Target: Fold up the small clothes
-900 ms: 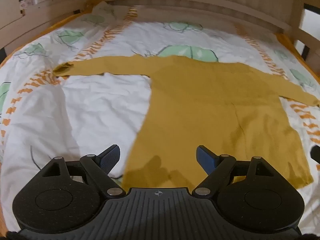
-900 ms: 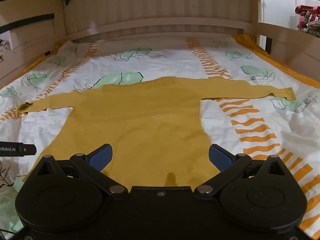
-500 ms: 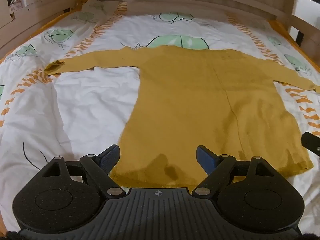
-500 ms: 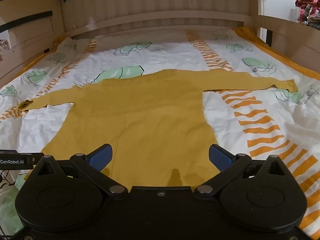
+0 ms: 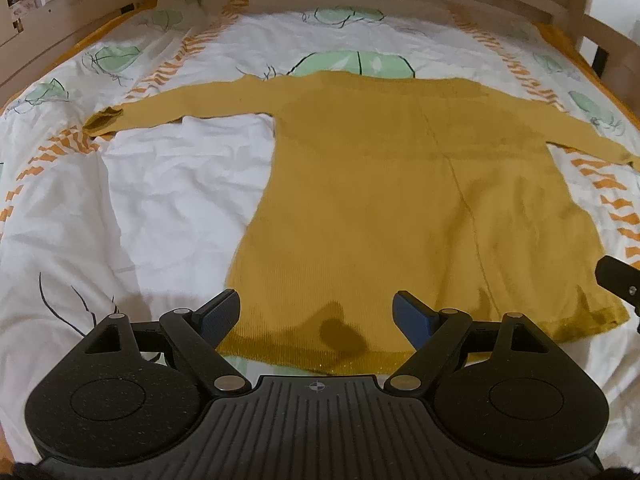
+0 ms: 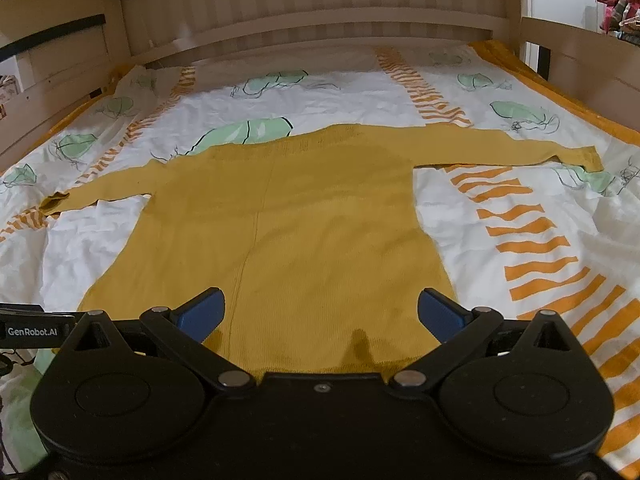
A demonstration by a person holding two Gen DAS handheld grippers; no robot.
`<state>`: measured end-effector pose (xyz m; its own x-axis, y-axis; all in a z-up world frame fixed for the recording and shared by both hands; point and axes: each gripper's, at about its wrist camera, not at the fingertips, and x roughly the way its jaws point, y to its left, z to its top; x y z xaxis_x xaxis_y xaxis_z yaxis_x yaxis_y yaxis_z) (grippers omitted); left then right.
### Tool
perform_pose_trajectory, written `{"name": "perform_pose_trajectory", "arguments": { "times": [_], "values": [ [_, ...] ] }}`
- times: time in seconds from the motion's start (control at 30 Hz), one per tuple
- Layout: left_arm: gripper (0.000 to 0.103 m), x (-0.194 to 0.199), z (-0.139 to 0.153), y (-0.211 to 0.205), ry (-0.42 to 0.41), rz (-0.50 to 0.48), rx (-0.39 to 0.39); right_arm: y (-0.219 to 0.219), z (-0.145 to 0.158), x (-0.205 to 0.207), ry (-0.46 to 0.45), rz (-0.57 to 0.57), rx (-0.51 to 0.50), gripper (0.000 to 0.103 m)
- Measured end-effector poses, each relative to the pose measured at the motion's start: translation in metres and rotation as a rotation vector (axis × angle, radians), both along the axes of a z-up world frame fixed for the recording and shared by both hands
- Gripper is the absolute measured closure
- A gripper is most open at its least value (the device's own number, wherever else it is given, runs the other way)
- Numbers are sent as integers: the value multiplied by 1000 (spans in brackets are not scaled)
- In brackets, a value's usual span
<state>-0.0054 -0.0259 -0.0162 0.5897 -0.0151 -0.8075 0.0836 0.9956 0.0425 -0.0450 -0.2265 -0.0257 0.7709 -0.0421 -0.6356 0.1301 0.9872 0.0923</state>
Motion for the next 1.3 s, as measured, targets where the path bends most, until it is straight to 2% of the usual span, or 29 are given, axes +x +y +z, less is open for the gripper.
{"name": "perform_pose_trajectory", "arguments": {
  "times": [1.3],
  "values": [
    [20,5,-10,1,96,3,-41,4,-6,7,49,29,11,1]
  ]
}}
